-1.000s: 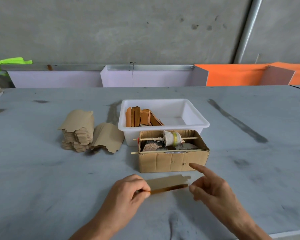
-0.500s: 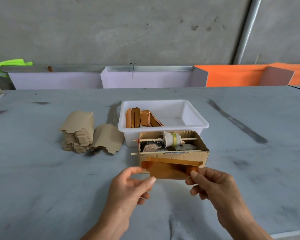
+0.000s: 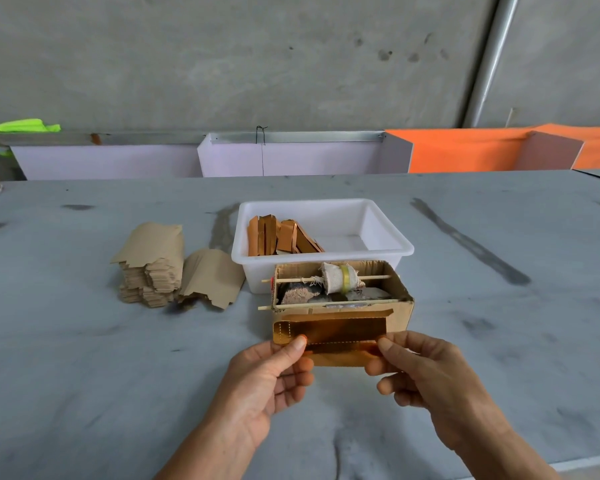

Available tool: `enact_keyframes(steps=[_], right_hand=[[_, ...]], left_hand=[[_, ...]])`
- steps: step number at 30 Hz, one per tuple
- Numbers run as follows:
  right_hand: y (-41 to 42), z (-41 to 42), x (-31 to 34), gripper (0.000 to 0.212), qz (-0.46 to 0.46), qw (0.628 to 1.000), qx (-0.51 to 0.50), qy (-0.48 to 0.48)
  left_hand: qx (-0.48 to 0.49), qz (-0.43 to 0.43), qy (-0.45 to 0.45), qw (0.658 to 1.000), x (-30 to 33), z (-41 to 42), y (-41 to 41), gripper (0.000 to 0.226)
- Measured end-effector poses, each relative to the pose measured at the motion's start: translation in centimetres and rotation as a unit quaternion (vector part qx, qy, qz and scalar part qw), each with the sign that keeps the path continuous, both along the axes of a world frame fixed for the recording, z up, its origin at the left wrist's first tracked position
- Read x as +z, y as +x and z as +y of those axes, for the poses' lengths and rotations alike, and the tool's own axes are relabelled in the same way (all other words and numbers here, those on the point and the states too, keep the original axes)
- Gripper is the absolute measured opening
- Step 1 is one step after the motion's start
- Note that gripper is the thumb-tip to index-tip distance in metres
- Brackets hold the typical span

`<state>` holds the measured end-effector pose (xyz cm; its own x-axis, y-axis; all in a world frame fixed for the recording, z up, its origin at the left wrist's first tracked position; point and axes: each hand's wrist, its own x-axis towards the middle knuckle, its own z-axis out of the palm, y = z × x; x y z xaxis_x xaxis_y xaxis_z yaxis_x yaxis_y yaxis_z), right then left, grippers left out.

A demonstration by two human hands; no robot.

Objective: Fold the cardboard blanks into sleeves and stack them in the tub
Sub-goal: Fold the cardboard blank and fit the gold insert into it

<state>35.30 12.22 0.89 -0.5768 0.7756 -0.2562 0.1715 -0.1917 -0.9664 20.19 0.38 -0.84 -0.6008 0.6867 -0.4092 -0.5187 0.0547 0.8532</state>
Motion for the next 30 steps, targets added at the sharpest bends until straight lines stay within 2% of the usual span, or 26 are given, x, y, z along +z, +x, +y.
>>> enact_keyframes(steps=[4,8,15,22,27,30], right_hand=[[-0.2,0.4,0.3,0.016,-0.021,0.999,0.02,-0.024],[-0.6,0.4,0.4,0.01,-0.011,0.999,0.02,-0.031],[-1.1,0.2,-0.7,0.009,0.004,0.999,0.01,-0.046],[-1.6,-0.4,-1.3,0.013,0.09,0.993,-0.026,-0.076],[-2.1,-1.5,-1.6,0.013,0.142,0.985,-0.09,-0.042],[-2.4,-2.1,-1.6,0.025,0.186,0.975,-0.117,-0.022]], left_hand=[[0.007,0.0,0.008,1.0,0.1,0.0,0.0,0.008],[0.018,0.028,0.013,0.999,0.0,0.1,0.0,0.007],[0.061,0.16,0.006,0.985,-0.7,0.2,0.2,0.006],[0.115,0.182,0.037,0.976,-0.4,0.5,0.3,0.022],[0.127,0.196,0.069,0.97,-0.5,0.6,0.4,0.018],[0.124,0.222,0.11,0.961,-0.3,0.6,0.8,0.012]])
